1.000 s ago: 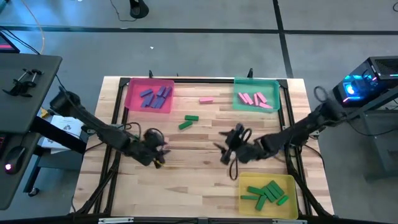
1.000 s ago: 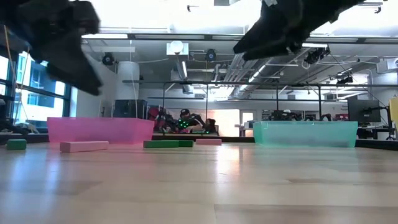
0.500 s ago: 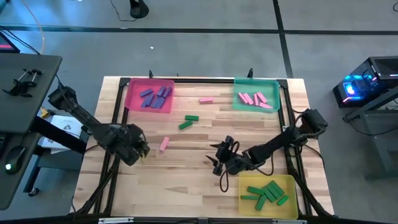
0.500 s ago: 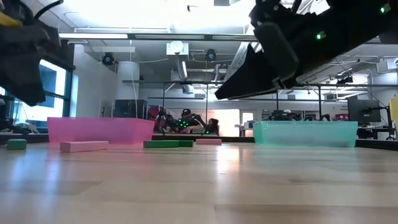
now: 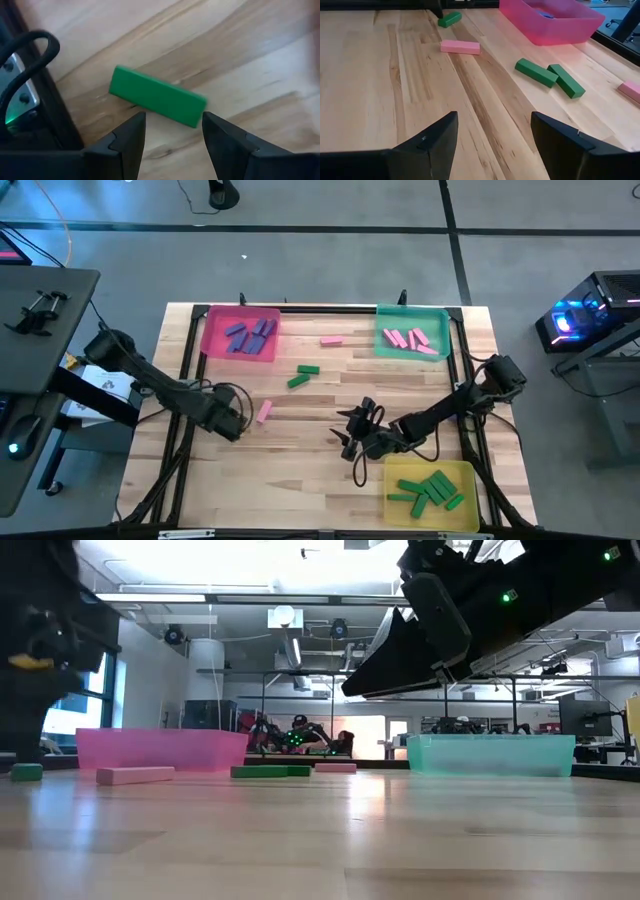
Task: Sort blocks
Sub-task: Put the green block into the yellow bin
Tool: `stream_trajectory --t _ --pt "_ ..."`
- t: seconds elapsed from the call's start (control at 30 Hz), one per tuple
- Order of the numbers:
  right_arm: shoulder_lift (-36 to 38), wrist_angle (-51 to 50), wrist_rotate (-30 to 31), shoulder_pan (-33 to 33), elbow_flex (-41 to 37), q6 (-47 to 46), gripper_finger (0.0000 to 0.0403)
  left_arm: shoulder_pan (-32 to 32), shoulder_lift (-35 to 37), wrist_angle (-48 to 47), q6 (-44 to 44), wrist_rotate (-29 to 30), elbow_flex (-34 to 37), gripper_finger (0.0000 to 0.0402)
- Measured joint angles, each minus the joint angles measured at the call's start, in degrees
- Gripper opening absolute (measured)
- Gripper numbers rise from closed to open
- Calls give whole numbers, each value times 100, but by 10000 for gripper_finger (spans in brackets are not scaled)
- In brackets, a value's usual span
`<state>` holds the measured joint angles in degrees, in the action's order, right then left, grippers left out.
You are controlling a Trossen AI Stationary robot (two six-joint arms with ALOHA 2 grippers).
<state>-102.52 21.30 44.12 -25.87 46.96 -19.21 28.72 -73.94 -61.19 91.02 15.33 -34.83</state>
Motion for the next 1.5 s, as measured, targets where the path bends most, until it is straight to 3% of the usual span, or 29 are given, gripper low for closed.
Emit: stream_trajectory --t 0.13,0.33,0.43,0.57,0.83,1.07,1.3,1.5 --pt "0 1 0 0 0 -24 236 -259 -395 213 -447 -313 -4 184" --pt "0 23 2 0 0 -26 236 -365 -715 1321 -1460 -549 9 183" --pt "0 41 2 0 0 -24 236 -337 -756 1928 -1730 -543 -128 183" --pt "2 78 4 0 0 -26 236 -252 -664 2071 -2127 -253 -412 183" --pt "2 101 2 0 0 -26 236 38 -637 1136 -3853 93 -1066 184" --pt "2 125 2 0 0 -26 236 -117 -642 178 -5552 218 -945 184" --pt "3 127 2 0 0 -26 236 -779 -657 174 -6317 139 -462 184" --pt "4 127 4 0 0 -15 236 -1405 -657 576 -6377 -11 -218 184"
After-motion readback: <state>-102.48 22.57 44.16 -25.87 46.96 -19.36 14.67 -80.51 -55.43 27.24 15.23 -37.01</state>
